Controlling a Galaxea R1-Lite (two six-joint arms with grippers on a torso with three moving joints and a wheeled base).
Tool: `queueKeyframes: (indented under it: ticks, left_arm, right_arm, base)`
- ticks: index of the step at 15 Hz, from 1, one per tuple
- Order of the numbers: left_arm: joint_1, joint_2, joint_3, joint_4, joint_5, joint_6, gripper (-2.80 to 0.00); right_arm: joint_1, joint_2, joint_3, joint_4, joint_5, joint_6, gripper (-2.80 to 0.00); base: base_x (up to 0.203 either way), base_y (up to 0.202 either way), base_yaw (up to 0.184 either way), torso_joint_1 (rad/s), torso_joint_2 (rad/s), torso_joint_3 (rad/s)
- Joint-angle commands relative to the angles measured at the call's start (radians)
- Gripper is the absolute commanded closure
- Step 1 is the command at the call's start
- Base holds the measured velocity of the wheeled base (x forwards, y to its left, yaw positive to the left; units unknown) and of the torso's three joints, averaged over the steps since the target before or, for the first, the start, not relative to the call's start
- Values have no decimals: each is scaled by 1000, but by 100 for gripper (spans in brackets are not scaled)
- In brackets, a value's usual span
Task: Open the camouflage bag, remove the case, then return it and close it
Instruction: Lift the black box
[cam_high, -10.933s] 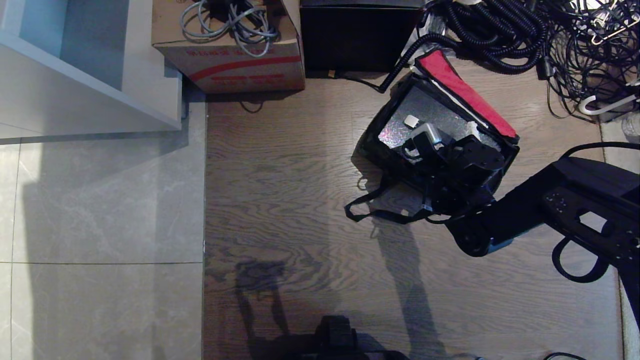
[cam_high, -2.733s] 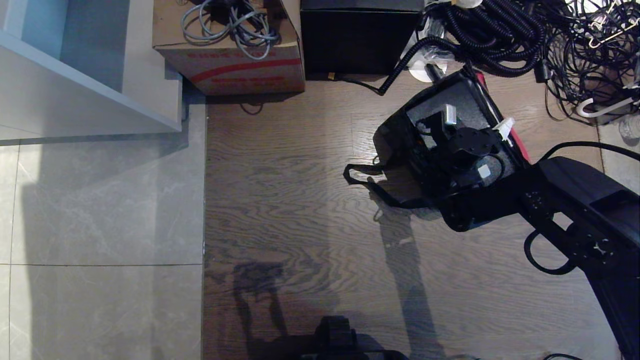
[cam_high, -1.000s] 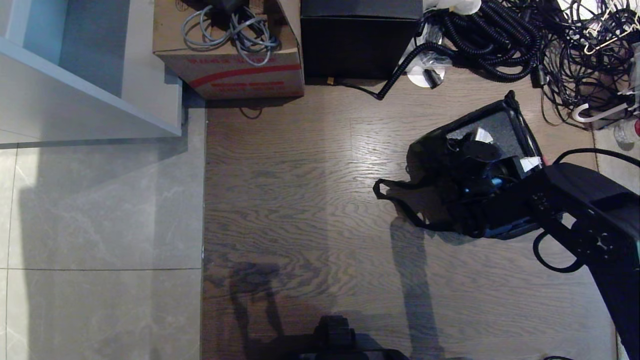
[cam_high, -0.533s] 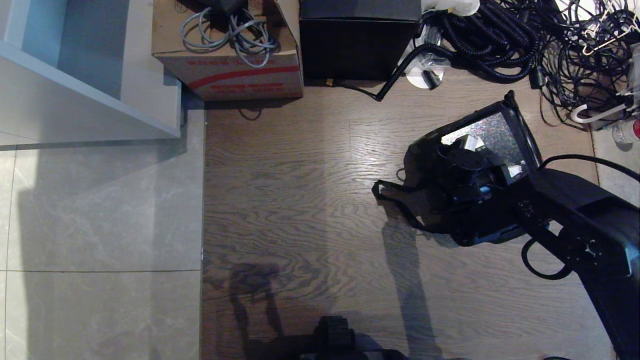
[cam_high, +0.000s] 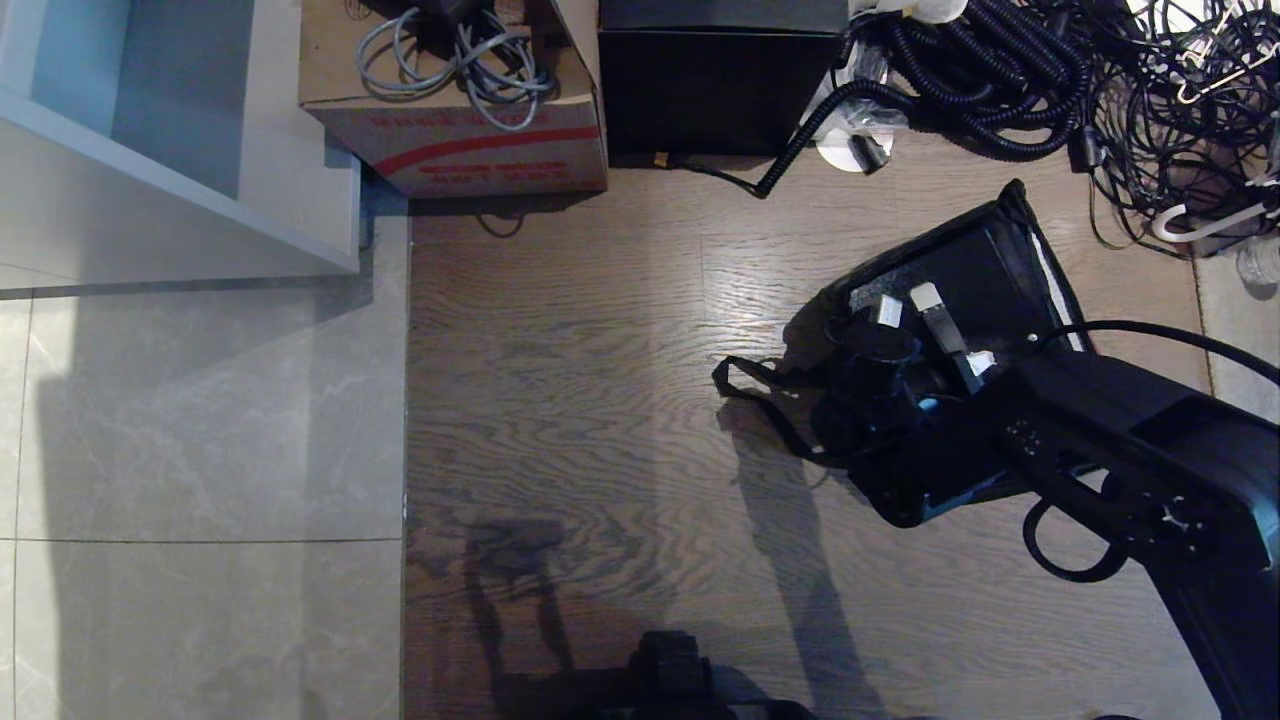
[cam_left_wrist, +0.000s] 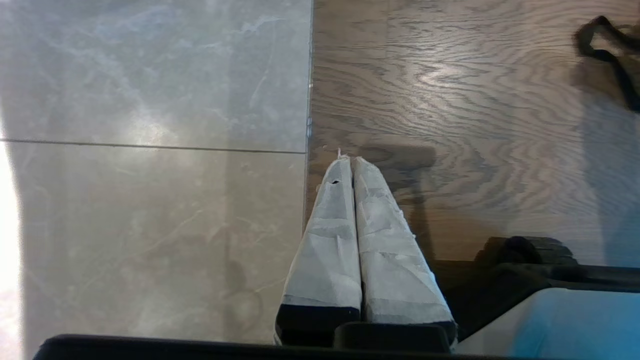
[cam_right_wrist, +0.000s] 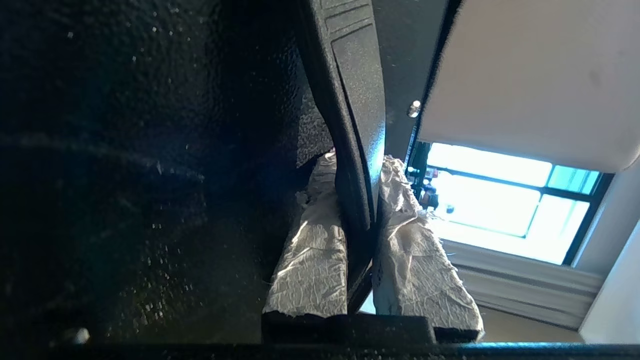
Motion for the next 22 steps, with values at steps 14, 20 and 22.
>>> queueKeyframes:
  ticks: [14,20,22]
  left_arm:
    - [0,0,0,0,0,0,0]
    - [0,0,0,0,0,0,0]
    - [0,0,0,0,0,0,0]
  right_arm:
    - [-189,-58,-95,125,52,28,-280]
    - [-252,-86,-83,136,103,60,-280]
    - [-300,-98,-97,200,103,62,-280]
  base:
    - [0,0,0,0,0,0]
    - [0,0,0,0,0,0]
    - [0,0,0,0,0,0]
